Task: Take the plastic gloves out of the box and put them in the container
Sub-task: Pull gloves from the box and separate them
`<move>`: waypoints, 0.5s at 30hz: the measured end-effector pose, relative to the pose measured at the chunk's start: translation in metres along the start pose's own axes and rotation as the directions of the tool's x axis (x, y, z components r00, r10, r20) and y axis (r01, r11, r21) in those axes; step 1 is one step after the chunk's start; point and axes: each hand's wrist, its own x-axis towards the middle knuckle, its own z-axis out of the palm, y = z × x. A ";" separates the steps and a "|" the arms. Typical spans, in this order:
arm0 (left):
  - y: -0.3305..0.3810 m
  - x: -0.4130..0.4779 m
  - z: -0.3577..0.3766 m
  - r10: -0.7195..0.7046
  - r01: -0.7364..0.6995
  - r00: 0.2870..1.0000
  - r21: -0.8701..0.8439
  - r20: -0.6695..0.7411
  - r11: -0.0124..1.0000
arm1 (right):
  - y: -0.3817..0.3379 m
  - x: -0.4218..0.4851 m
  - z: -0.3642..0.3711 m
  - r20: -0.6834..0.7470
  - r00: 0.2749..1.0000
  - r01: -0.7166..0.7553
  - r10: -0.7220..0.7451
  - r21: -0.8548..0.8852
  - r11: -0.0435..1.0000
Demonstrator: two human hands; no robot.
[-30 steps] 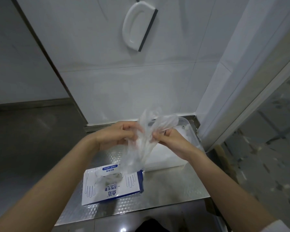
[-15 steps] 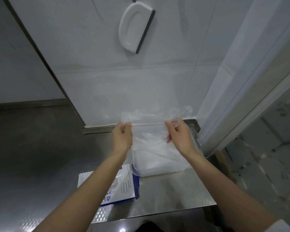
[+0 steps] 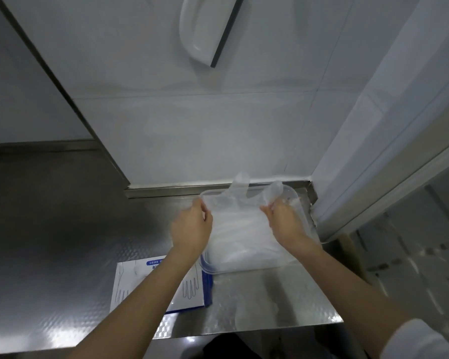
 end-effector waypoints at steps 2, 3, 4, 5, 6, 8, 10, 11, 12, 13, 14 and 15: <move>0.006 -0.002 -0.003 0.030 -0.031 0.998 -0.012 -0.052 0.999 | 0.000 0.001 0.005 0.047 0.998 -0.032 0.032 -0.013 0.999; 0.009 -0.002 -0.001 0.095 -0.099 0.992 -0.055 -0.079 0.994 | 0.000 0.002 0.008 0.066 0.997 -0.049 0.050 -0.022 0.999; 0.013 -0.003 0.001 0.195 -0.202 0.977 -0.091 -0.083 0.975 | -0.001 0.002 0.010 0.084 0.994 -0.061 0.064 -0.039 0.997; 0.017 -0.004 0.005 0.307 -0.311 0.950 -0.104 -0.055 0.945 | -0.001 0.002 0.013 0.101 0.992 -0.074 0.081 -0.065 0.995; 0.021 -0.004 0.010 0.402 -0.399 0.916 -0.097 0.010 0.912 | -0.002 0.002 0.016 0.115 0.989 -0.080 0.091 -0.096 0.992; 0.024 -0.002 0.024 0.473 -0.477 0.851 -0.042 0.226 0.878 | -0.002 0.002 0.019 0.143 0.983 -0.097 0.118 -0.147 0.984; 0.022 0.002 0.037 0.385 -0.475 0.802 0.098 0.457 0.874 | -0.001 0.001 0.018 0.169 0.974 -0.124 0.149 -0.151 0.981; 0.020 0.004 0.042 0.317 -0.473 0.780 0.175 0.540 0.864 | 0.000 0.000 0.015 0.174 0.971 -0.142 0.167 -0.146 0.979; 0.018 0.005 0.046 0.260 -0.479 0.761 0.244 0.595 0.844 | 0.000 -0.003 0.011 0.171 0.969 -0.153 0.176 -0.141 0.978; 0.017 0.006 0.049 0.219 -0.489 0.748 0.297 0.627 0.820 | 0.000 -0.006 0.007 0.153 0.973 -0.150 0.171 -0.139 0.979; 0.017 0.006 0.052 0.197 -0.500 0.742 0.334 0.640 0.799 | 0.000 -0.010 0.003 0.105 0.985 -0.119 0.135 -0.145 0.982; 0.017 0.006 0.053 0.191 -0.510 0.744 0.359 0.641 0.782 | -0.003 -0.015 -0.001 0.035 0.997 -0.062 0.068 -0.166 0.984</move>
